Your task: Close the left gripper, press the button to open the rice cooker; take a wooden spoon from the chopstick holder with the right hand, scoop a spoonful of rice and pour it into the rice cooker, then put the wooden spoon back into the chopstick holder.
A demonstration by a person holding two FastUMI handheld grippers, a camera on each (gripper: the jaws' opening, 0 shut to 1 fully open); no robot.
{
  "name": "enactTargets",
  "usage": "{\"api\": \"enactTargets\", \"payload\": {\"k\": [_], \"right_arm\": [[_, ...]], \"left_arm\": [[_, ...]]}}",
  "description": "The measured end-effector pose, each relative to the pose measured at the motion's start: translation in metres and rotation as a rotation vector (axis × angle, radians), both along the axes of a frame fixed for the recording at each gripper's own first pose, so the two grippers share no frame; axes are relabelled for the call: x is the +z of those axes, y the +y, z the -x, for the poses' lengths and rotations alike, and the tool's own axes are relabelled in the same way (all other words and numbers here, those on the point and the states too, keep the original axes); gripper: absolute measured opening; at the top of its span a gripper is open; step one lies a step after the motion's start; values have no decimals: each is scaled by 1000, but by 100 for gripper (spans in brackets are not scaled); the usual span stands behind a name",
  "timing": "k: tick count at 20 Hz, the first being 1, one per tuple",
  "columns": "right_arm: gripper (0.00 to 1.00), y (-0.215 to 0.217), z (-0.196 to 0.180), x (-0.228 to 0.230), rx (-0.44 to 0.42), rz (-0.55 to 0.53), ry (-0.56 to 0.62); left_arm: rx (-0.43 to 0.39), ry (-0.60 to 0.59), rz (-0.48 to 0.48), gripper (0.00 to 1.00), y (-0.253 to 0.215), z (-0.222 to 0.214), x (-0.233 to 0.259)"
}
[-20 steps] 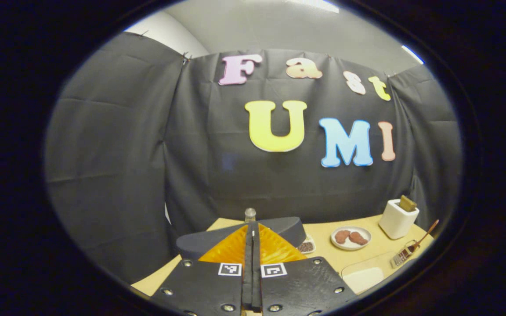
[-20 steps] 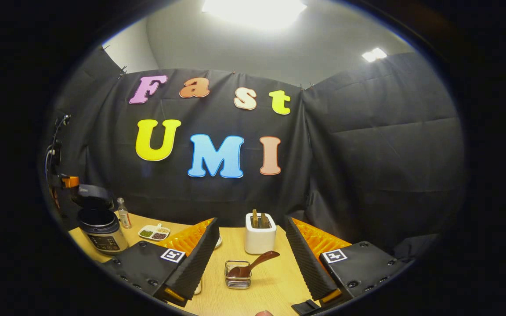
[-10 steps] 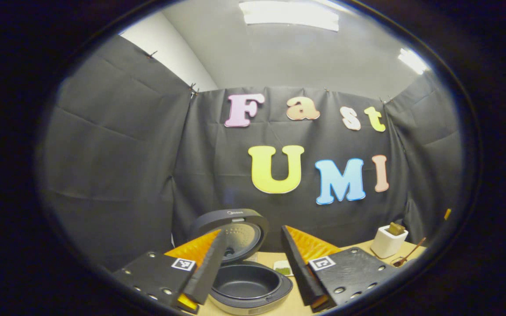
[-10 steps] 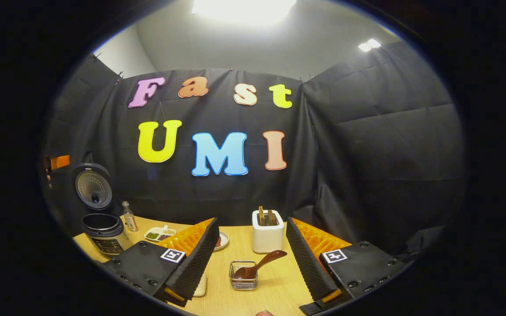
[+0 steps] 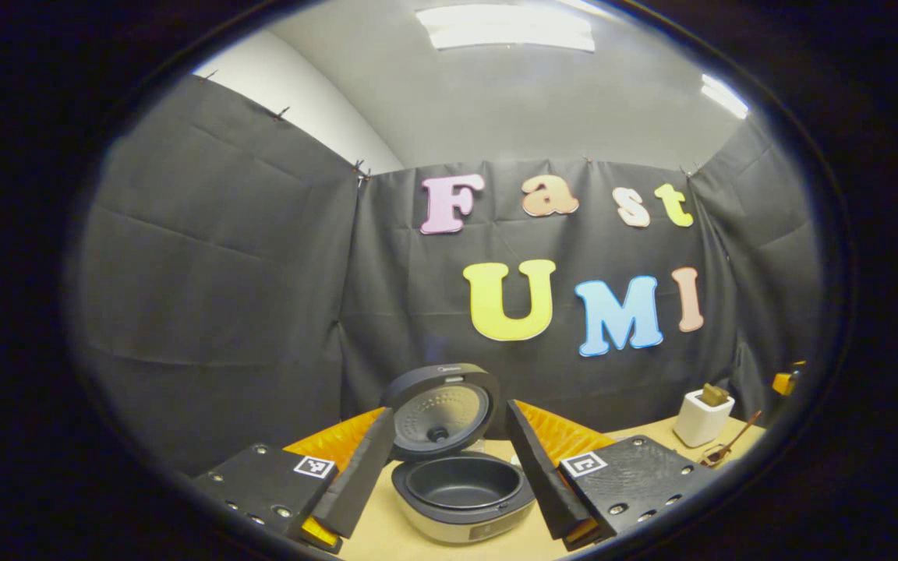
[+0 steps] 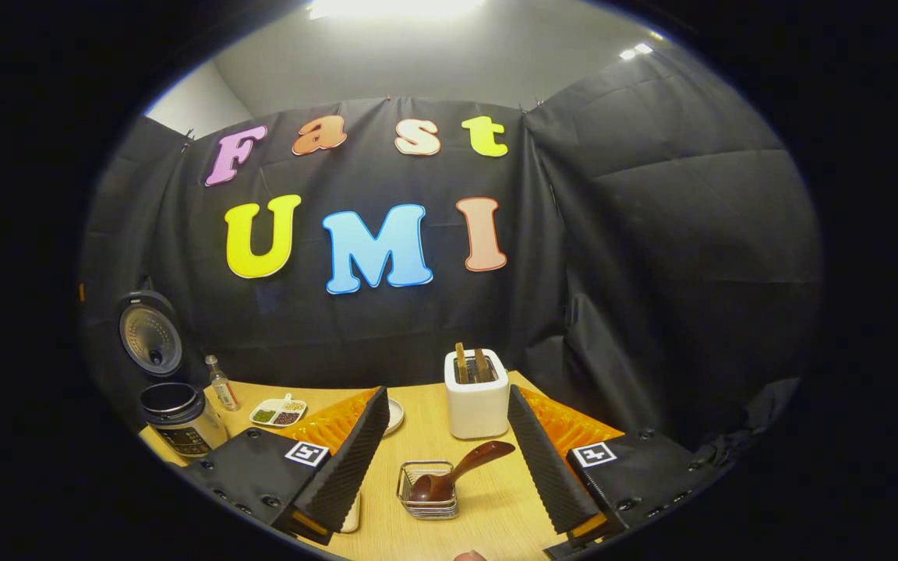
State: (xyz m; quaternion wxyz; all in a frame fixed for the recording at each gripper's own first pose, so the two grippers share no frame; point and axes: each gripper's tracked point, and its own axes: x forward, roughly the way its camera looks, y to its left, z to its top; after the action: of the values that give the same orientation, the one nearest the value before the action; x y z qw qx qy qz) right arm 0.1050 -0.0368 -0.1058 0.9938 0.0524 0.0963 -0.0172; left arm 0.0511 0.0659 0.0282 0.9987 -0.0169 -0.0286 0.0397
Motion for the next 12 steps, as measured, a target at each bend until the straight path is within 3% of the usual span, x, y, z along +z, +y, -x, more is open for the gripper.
{"api": "enactTargets", "payload": {"k": [5, 12], "right_arm": [[93, -8, -25, -38, -1, -29, 75], [96, -22, -44, -91, -22, -30, 182]], "left_arm": [[46, 6, -48, 89, 22, 20, 7], [98, 35, -80, 89, 44, 39, 4]]}}
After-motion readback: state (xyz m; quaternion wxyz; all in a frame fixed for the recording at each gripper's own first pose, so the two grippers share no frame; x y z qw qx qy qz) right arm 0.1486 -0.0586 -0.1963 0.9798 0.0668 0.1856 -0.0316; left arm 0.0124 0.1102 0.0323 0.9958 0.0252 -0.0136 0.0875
